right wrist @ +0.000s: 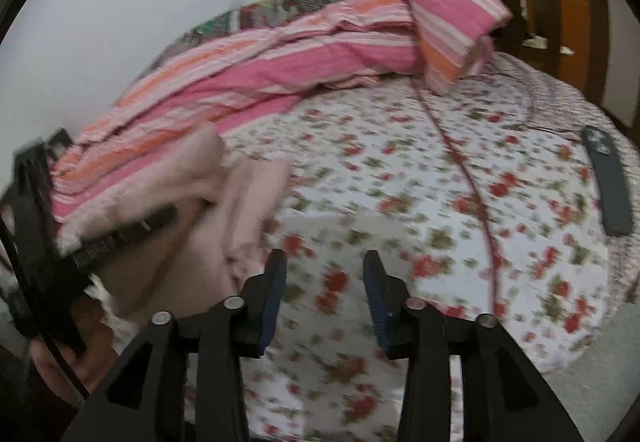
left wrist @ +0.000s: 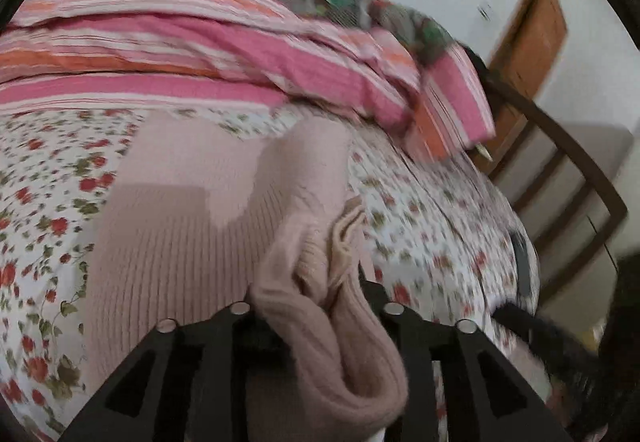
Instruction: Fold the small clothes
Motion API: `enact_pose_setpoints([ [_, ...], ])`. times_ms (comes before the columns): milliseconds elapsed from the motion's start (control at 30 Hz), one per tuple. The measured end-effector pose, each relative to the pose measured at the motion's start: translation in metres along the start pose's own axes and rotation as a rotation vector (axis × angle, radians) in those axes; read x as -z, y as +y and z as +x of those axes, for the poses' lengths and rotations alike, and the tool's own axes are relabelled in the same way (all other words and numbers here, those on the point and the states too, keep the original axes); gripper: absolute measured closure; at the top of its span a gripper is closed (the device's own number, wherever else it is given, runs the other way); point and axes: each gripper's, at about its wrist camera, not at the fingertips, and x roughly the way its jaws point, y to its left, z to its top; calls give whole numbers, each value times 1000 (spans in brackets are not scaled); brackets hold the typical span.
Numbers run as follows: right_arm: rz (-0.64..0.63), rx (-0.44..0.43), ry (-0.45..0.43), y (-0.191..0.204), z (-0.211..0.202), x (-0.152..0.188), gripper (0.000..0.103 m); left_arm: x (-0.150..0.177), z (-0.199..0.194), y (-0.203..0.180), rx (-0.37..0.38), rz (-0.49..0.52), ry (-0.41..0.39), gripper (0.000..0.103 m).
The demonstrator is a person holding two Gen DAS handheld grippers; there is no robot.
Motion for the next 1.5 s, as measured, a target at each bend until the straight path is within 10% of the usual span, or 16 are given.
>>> enact_pose_setpoints([
  [200, 36, -163, -14, 26, 10, -21, 42, -5, -49, 31, 102, 2, -103, 39],
  [433, 105, -337, 69, 62, 48, -33, 33, -16, -95, 96, 52, -15, -210, 36],
  [700, 148, -316, 176, 83, 109, -31, 34, -12, -90, 159, 8, -133, -193, 36],
  [900, 47, -305, 179, 109, 129, -48, 77, -8, -76, 171, 26, -168, -174, 36],
  [1100, -140, -377, -89, 112, 69, -55, 80, -7, -65, 156, 30, -106, -151, 36],
  [1167, -118, -310, -51, 98, 80, -49, 79, -7, -58, 151, 41, -98, -133, 36],
  [1267, -57, -203, 143, 76, 128, -33, 72, -9, -47, 143, 50, -99, -102, 36],
  [1500, 27, -224, 100, 47, 120, -20, 23, -11, -44, 137, 48, -68, -93, 36],
])
